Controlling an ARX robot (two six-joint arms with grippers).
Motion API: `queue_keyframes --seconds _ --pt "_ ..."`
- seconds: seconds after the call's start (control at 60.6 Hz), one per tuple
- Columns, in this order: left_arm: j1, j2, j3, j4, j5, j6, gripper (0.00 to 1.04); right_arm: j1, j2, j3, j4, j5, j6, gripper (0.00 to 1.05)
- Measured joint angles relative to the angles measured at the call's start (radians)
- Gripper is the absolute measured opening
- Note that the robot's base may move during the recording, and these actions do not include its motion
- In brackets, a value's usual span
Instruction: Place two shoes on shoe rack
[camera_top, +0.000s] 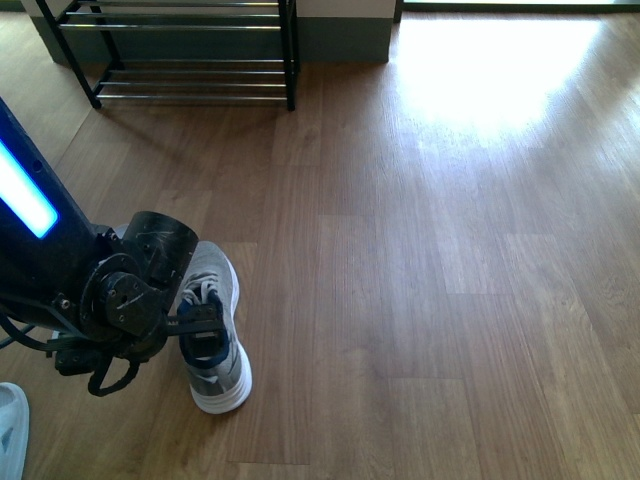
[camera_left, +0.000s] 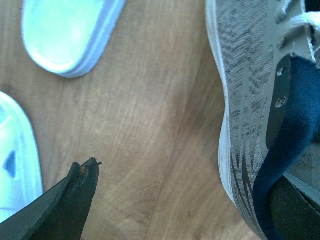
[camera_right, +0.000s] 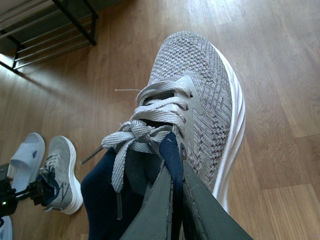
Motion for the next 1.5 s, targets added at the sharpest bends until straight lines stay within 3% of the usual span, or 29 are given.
queue_keyframes --seconds 0.248,0.677,0.792,1.007,1.205,1.502 --pt "0.029 -0.055 -0.045 0.037 -0.017 -0.027 0.95 0.0 0.0 0.0 0.0 0.005 0.0 0.01" --pt "0.039 0.095 0.099 -0.037 0.048 -0.012 0.95 0.0 0.0 0.0 0.0 0.002 0.0 0.01" --pt "0.024 0.1 0.103 -0.046 0.049 -0.011 0.79 0.0 0.0 0.0 0.0 0.003 0.0 0.01" --pt "0.015 0.103 0.127 -0.053 0.053 -0.011 0.33 0.0 0.0 0.0 0.0 0.004 0.0 0.01" --pt "0.023 0.106 0.129 -0.047 0.061 -0.011 0.02 0.0 0.0 0.0 0.0 0.003 0.0 0.01" --pt "0.043 0.076 0.06 0.041 0.074 -0.014 0.02 0.0 0.0 0.0 0.0 0.004 0.0 0.01"
